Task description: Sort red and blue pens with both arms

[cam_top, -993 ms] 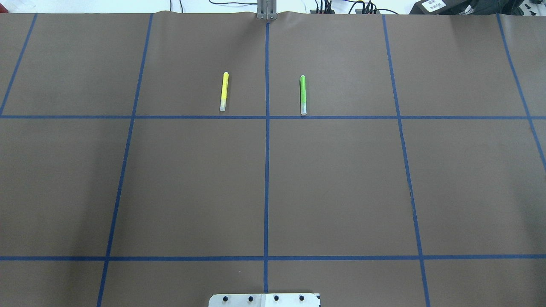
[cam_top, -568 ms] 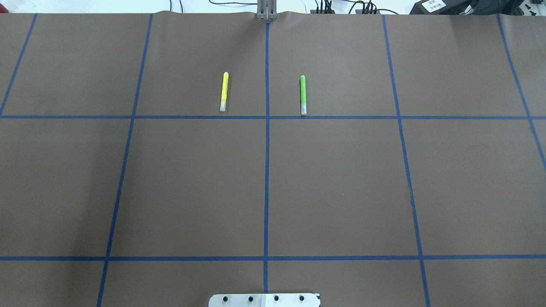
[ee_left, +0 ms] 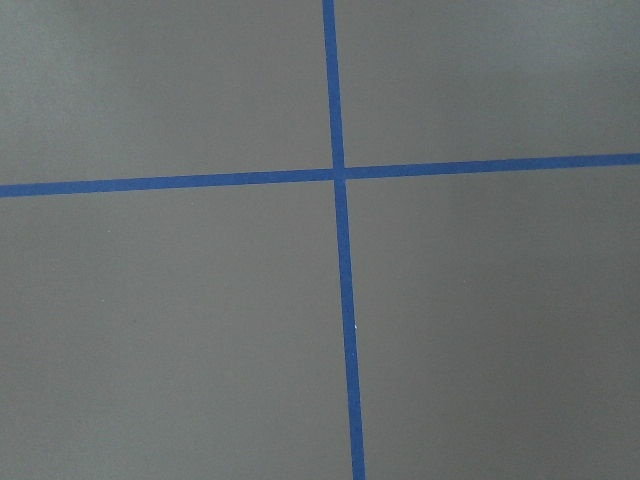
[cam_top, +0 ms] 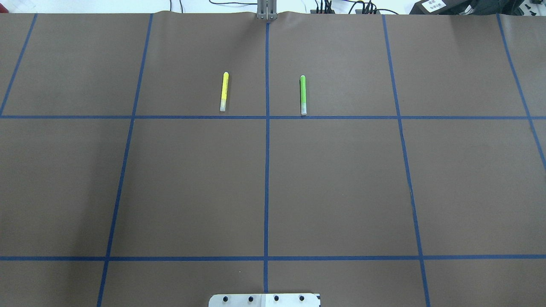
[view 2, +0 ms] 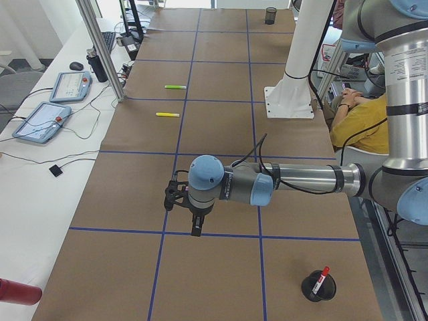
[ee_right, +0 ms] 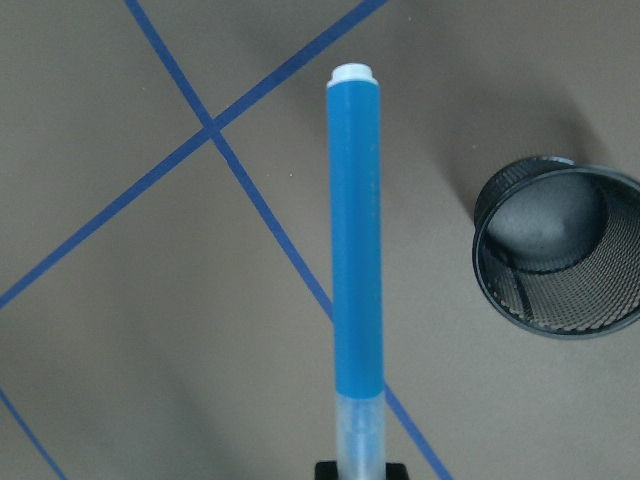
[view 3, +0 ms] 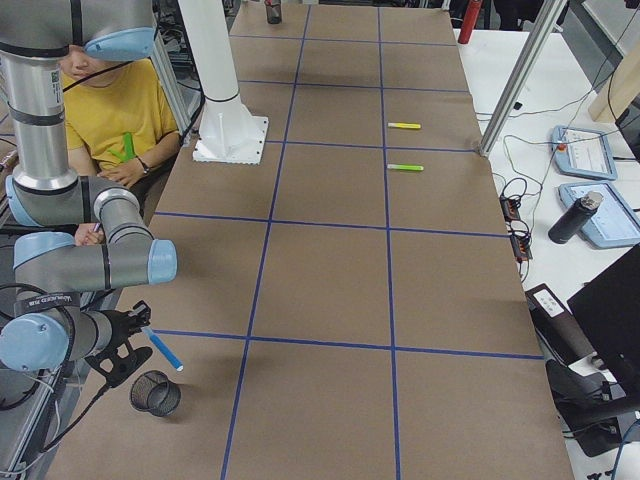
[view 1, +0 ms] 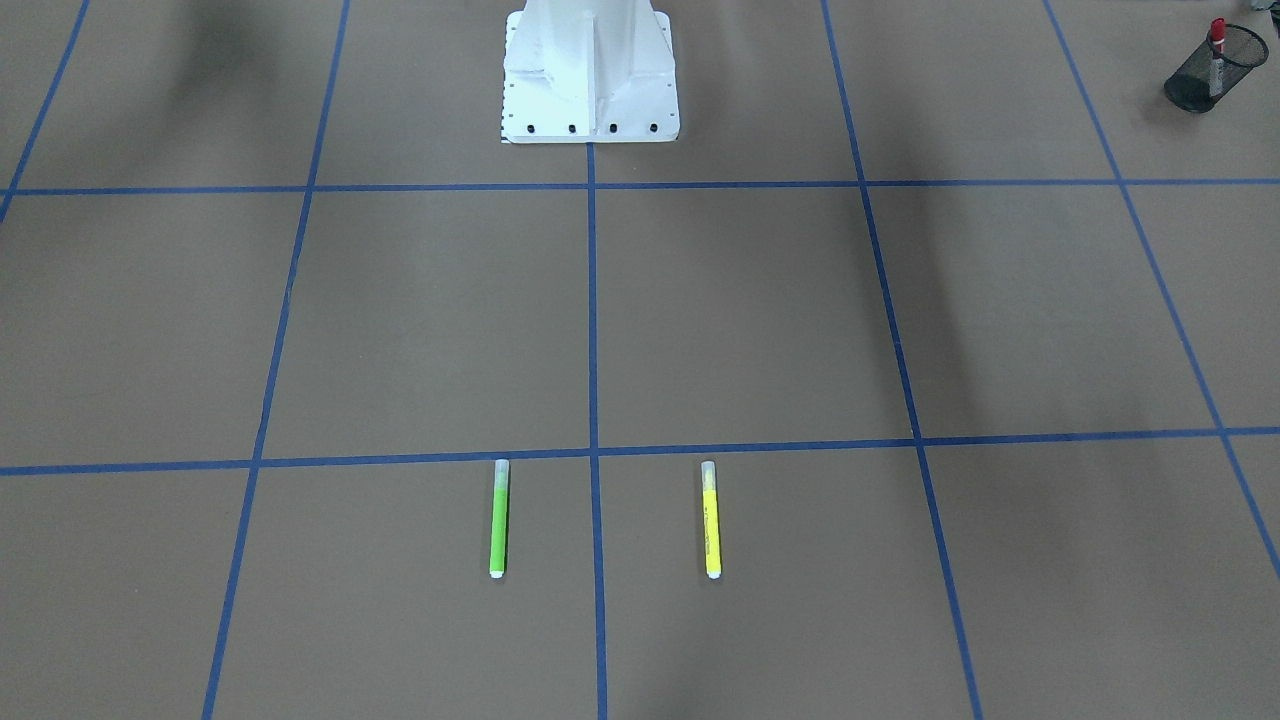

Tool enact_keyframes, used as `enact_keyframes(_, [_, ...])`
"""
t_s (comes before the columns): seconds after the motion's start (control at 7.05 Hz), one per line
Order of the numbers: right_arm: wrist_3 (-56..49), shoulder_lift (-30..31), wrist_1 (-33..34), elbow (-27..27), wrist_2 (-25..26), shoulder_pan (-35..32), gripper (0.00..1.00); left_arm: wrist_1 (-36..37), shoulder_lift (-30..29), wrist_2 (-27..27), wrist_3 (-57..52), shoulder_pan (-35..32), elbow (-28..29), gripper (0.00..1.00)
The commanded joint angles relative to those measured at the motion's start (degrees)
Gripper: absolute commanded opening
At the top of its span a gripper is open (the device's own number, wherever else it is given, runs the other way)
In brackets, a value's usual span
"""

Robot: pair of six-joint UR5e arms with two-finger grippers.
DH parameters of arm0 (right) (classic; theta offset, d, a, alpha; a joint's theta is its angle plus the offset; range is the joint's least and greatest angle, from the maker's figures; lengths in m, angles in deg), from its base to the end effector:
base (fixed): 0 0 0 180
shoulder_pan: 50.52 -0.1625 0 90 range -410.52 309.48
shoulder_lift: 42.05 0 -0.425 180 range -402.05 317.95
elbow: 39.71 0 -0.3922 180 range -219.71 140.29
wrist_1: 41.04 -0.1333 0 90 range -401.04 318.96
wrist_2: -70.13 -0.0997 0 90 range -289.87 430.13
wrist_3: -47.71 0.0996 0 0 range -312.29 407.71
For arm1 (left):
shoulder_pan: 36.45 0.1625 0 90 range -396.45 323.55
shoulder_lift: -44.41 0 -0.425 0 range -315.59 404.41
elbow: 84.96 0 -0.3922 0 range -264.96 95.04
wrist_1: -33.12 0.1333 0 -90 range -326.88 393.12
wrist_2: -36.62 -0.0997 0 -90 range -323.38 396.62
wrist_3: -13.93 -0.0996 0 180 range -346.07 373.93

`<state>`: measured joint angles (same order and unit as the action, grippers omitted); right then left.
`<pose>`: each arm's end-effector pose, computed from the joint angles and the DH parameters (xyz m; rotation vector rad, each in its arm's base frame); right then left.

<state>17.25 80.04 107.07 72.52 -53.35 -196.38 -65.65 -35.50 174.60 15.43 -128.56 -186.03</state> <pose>0.1441 -0.0031 0.7133 -0.4983 -1.1857 0.7277 -0.0750 -0.4248 0.6230 0.1645 0.8343 0.0121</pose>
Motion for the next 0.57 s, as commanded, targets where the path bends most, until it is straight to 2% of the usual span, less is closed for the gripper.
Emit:
enact_keyframes(0.0, [8.19, -2.11, 7.94, -2.01, -4.02, -3.19, 0.0, -0.28, 0.02, 0.01, 0.0, -0.09, -0.09, 1.0])
enact_keyframes(0.14, [10.66, -2.56, 7.72, -5.59, -5.01, -4.25, 0.0, -0.28, 0.02, 0.01, 0.0, -0.09, -0.1, 1.0])
enact_keyframes(0.43, [14.27, -3.88, 9.13, -9.03, -7.73, -4.61, 0.0, -1.25, 0.1, 0.01, 0.0, -0.17, -0.1, 1.0])
